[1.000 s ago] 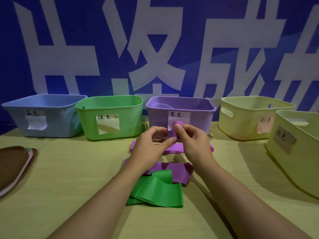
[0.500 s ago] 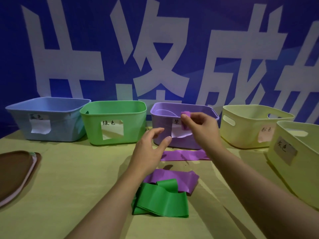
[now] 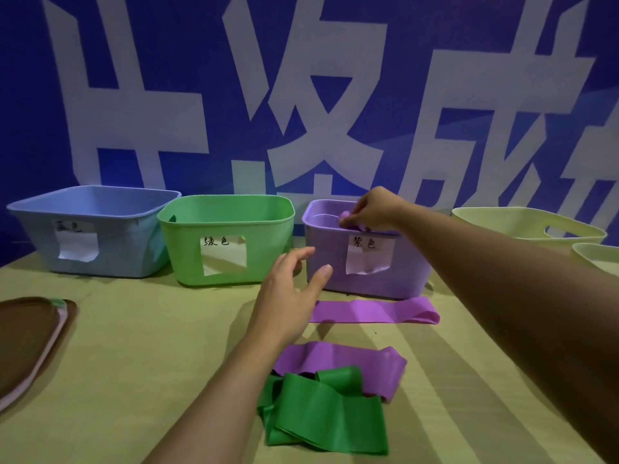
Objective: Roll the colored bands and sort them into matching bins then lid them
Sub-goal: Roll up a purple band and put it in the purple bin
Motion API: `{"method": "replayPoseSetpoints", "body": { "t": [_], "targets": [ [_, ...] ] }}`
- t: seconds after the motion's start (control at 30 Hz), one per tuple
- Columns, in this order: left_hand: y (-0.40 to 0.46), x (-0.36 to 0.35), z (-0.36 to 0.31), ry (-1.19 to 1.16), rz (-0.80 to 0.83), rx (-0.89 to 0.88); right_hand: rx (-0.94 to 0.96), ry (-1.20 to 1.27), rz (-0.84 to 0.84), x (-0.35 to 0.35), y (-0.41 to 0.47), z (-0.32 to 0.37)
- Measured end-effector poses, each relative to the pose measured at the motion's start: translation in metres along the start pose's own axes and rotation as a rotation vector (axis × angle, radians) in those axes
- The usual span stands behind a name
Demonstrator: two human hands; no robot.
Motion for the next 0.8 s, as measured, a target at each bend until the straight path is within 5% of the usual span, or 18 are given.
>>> {"method": "replayPoseSetpoints", "body": {
  "t": [0.17,0.43,0.8],
  "targets": [
    [0.001,0.003,0.004,-0.007,-0.024,0.004,-0.098,-0.167,0.067,-0.013,0.018,-0.006],
    [0.001,0.004,0.007,-0.03,-0.041,0.023,-0.064,-0.06,0.022,-0.008,0.016,-0.004],
    [0.003,0.014,0.004,0.012,-0.056,0.042,0.24,0.278,-0.138,0.027,-0.091,0.011]
  ]
}}
Point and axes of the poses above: each hand's wrist, its own y-axis towards the middle knuckle, its own x-axis out of the back of the hand, z = x × y, the point moved 7 cm from there along y, towards the middle knuckle, and after that the axes turned 14 degrees about -x, right-handed, at the moved point
